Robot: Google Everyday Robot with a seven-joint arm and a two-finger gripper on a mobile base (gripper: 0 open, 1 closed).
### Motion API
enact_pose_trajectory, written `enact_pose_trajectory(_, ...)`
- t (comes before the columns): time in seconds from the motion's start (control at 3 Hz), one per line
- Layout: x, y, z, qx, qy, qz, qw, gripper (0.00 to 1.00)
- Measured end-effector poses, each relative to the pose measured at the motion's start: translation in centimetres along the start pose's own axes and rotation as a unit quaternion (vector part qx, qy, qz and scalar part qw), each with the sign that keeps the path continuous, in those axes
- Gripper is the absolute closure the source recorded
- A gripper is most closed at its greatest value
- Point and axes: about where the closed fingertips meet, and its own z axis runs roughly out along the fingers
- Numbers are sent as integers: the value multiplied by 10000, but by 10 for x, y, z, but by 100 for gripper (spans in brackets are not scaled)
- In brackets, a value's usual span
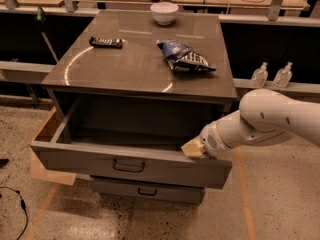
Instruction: Open top drawer
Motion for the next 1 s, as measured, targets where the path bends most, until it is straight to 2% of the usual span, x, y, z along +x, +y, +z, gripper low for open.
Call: enact_pose_trajectory(1.0, 43, 38, -22, -406, 795, -27, 9960, 100)
